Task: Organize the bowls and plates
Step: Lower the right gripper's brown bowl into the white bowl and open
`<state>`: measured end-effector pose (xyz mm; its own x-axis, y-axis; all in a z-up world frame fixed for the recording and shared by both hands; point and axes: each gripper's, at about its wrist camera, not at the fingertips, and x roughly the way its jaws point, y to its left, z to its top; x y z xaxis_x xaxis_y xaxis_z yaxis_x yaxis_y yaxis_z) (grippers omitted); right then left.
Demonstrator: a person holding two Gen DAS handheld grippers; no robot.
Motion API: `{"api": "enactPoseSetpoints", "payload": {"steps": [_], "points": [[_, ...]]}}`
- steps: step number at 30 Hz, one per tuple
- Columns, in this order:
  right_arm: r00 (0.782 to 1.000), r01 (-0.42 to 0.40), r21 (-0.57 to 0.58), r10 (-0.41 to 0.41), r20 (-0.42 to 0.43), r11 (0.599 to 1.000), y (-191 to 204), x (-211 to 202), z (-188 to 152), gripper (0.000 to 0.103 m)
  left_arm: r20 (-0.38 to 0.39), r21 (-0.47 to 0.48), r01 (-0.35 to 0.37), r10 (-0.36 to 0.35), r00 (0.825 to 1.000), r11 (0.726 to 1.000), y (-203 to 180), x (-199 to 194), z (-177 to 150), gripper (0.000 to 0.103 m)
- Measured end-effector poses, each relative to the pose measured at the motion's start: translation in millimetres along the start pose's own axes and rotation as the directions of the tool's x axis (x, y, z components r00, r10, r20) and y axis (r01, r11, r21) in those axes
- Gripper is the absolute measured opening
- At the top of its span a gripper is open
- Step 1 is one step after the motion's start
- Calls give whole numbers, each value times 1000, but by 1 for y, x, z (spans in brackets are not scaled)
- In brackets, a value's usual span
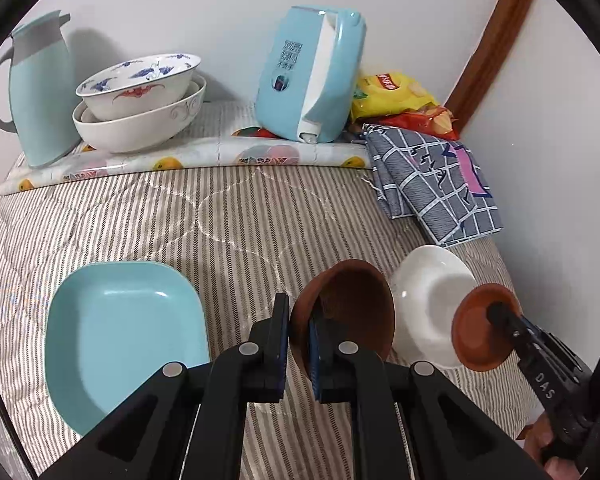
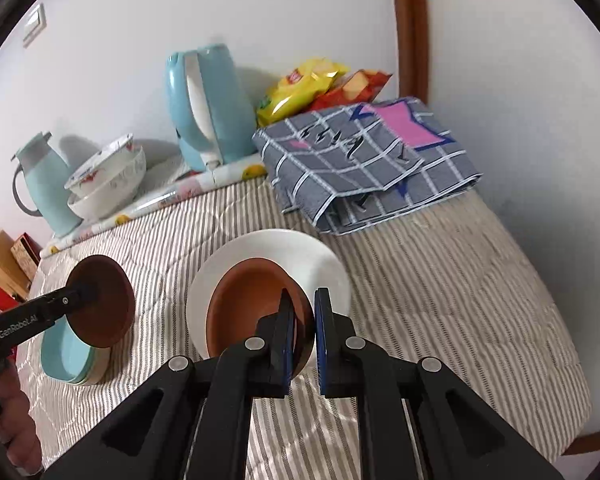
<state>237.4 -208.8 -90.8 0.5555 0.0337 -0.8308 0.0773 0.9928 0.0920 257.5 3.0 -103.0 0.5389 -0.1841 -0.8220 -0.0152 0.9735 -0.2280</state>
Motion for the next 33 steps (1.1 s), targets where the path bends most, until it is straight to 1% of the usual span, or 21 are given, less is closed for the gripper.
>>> {"api": "enactPoseSetpoints", "payload": {"steps": [11,15,33], "points": [[997,1,-51,-5,-76,999,12,43,10,10,0,-25,-15,15,1000,1000,13,13,10,9],[995,8,-71,-15,-98,997,14,54,12,10,3,-37,-8,9,1000,999,16,14,13,9],[985,18,-86,-32,-169,996,16,75,12,10,-8,-38,13,-13,1000,999,16,23,13,9]]}}
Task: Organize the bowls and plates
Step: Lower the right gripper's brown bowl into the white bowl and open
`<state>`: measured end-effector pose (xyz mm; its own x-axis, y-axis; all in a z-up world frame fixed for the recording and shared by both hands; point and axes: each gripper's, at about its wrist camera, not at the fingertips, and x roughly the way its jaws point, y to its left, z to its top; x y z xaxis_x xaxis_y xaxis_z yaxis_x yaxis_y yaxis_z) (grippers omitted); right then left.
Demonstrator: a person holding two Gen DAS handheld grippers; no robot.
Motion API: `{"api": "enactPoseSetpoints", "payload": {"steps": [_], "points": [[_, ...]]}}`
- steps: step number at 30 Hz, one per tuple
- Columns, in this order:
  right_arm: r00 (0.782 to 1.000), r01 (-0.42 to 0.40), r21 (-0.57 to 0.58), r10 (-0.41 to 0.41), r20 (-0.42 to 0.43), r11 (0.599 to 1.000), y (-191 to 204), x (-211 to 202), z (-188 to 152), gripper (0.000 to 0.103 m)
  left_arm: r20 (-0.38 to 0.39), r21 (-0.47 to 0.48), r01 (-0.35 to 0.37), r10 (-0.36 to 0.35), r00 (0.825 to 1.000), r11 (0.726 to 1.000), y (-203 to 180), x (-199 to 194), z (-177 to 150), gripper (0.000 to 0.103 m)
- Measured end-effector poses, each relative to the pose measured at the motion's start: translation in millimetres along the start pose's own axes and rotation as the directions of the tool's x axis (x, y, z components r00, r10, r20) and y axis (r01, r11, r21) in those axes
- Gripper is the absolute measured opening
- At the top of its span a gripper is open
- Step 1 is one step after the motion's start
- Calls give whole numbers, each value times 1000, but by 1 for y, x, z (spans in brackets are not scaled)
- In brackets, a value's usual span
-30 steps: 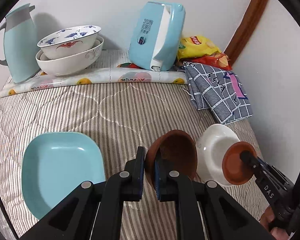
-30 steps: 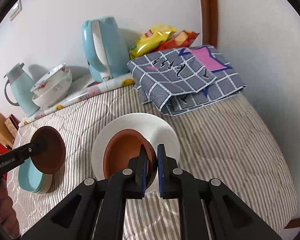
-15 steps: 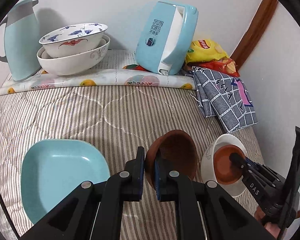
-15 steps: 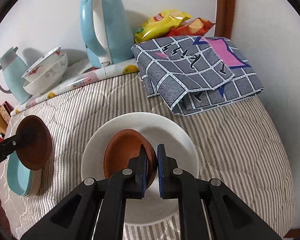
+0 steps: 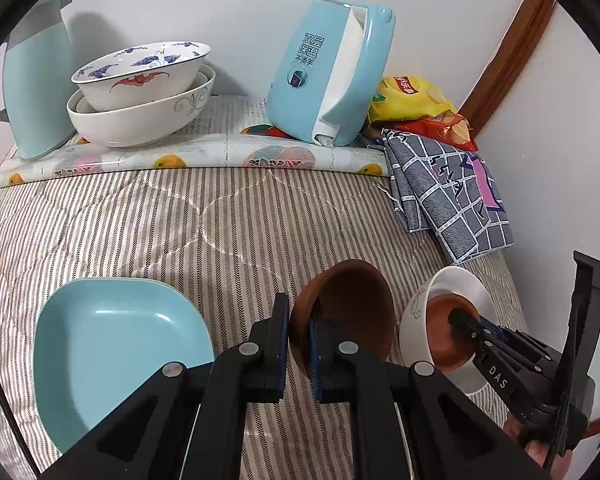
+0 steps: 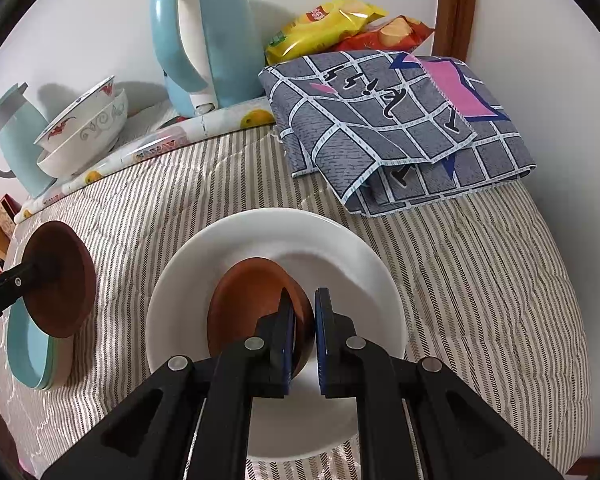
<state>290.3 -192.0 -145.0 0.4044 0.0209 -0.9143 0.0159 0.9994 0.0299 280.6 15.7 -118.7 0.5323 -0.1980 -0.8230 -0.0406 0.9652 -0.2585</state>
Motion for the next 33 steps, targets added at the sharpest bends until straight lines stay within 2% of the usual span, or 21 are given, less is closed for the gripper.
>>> {"api": "enactPoseSetpoints", "payload": {"steps": [7,18,21,25,33], "points": [[998,57,-38,-58,-32,998,1,9,3,10,-5,2,1,-1,1000,1000,0,1,-1,9],[993,93,-132,-101,-56,987,11,17,4,16,-19,6,0,0,1000,1000,0,2,-3,9],[992,106,-149,-115,-54,983,14,18,4,19,-19,9,-3,3,1000,1000,-1,0,-5,9],[991,121,-188,-131,-41,975,20,18,2,34,-19,12,-5,5,1000,1000,-2,-5,-7,9],[994,106,-160,-110,-20,981,19,5,1,38,-4,20,-14,14,1000,1000,-6,-16,-11,9]]}}
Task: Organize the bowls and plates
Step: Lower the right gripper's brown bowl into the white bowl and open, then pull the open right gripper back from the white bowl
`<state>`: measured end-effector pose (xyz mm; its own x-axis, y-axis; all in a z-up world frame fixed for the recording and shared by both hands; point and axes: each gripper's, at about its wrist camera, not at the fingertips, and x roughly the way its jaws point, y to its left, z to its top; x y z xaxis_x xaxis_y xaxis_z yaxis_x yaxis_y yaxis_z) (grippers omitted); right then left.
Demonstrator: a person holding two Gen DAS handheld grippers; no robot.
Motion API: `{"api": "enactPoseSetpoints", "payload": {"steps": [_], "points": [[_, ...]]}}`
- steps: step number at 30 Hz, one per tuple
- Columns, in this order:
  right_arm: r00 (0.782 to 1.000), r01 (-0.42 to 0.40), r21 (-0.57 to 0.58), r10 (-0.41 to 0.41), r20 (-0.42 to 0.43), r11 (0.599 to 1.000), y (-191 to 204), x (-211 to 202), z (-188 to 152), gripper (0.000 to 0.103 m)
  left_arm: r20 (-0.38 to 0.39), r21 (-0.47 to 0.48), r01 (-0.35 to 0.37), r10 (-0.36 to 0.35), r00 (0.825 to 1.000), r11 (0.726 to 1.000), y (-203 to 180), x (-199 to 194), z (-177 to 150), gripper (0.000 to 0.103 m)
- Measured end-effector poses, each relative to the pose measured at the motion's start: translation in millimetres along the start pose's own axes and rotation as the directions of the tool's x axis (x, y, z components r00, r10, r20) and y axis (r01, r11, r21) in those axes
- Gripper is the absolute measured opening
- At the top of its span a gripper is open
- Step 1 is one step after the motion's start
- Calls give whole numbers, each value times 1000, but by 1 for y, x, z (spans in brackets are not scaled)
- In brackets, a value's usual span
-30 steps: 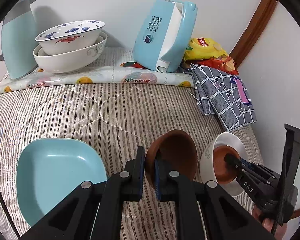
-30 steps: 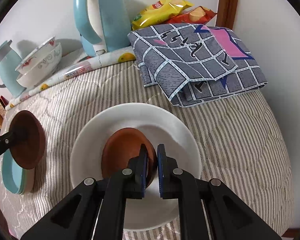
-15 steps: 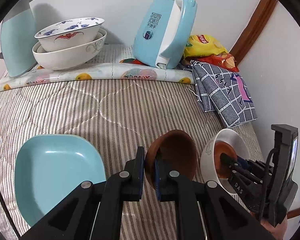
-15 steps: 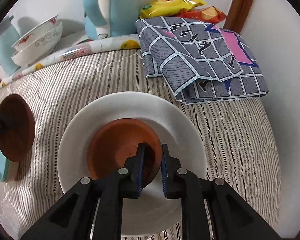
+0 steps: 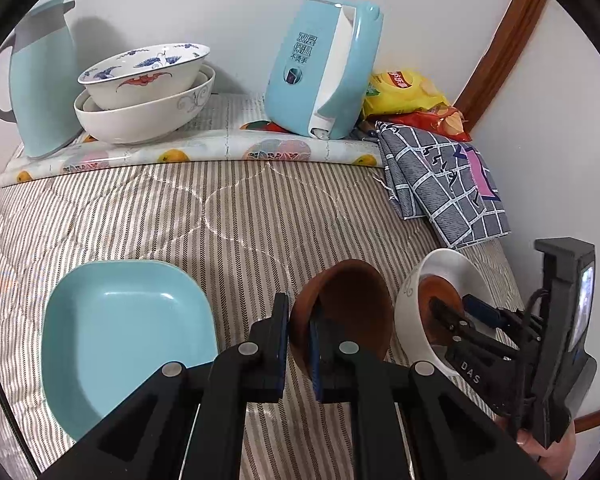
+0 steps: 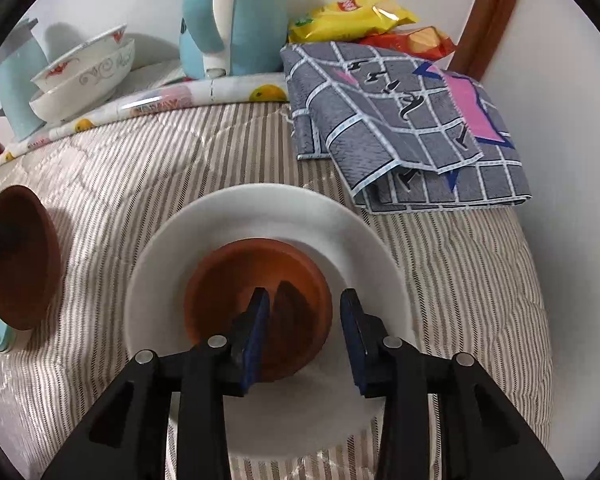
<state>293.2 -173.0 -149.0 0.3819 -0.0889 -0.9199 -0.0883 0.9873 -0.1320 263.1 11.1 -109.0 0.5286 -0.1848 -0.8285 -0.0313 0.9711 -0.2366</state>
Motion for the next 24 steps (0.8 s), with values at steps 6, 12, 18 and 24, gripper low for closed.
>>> {"api": "enactPoseSetpoints", "payload": {"steps": [6,12,18,24], "points": [[996,-30,40,26,85,999,-12,-36,-9,43,15,10,6,-6,1000,1000,-11,-11,-4,9],[985,-46,99,29,169,994,-34,-76,-25,45,21,25,16,-17,1000,1000,-30,-20,-11,9],[976,-58,160,22,216,985,-61,-107,-48,55,25,50,26,-27,999,998,-49,-24,-17,9],[971,-43,186,-3,240,982,-83,-125,-74,56,25,70,39,-41,999,997,-70,-24,-24,9]]}}
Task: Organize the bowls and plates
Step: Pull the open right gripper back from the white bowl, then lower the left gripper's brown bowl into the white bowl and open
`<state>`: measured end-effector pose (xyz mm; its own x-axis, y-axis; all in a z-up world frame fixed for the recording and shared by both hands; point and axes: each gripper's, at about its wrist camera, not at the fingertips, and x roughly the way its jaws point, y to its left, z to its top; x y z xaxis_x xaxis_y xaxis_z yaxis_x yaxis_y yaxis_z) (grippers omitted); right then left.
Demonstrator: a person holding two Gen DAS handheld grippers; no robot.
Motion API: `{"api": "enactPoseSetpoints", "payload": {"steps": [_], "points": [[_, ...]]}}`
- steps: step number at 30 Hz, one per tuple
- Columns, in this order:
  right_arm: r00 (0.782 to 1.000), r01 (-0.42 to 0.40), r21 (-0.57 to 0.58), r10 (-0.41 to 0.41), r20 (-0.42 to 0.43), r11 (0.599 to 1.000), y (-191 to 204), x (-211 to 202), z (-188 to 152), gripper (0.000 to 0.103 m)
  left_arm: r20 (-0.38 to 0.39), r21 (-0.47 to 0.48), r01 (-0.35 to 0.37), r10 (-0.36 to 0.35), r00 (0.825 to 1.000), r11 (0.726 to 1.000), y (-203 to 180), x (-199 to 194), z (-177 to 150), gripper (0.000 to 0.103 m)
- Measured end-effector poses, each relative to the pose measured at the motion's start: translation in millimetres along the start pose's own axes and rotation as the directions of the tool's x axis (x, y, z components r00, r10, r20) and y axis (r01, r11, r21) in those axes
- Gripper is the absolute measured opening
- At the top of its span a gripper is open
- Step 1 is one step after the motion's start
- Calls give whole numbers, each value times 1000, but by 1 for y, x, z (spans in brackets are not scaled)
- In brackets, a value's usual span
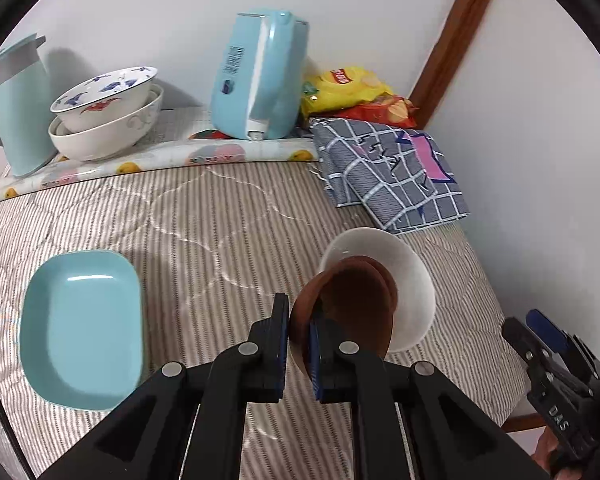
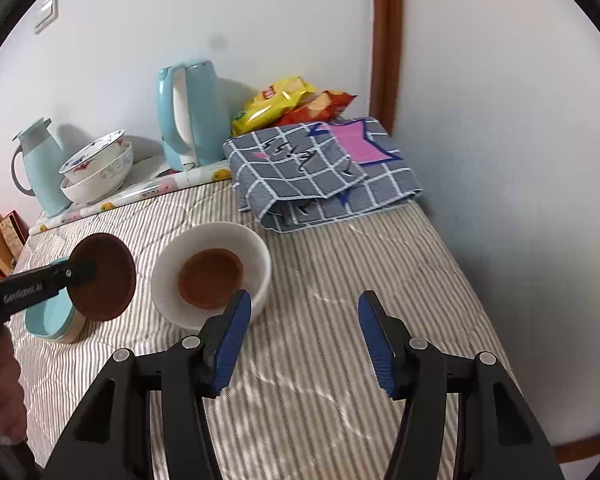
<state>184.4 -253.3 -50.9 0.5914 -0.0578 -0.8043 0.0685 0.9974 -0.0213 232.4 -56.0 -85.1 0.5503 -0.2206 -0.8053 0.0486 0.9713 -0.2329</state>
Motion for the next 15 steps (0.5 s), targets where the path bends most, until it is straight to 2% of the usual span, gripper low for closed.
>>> {"api": "enactPoseSetpoints", "payload": {"steps": [7,15], "points": [[1000,11,49,-11,10,999,-26,-12,-18,56,-19,41,21,-20,1000,999,-22,15,4,9],[999,27,119,-23,-40,992,-53,4,-35,56,-44,84,6,-2,999,996,-41,45,15,9]]}}
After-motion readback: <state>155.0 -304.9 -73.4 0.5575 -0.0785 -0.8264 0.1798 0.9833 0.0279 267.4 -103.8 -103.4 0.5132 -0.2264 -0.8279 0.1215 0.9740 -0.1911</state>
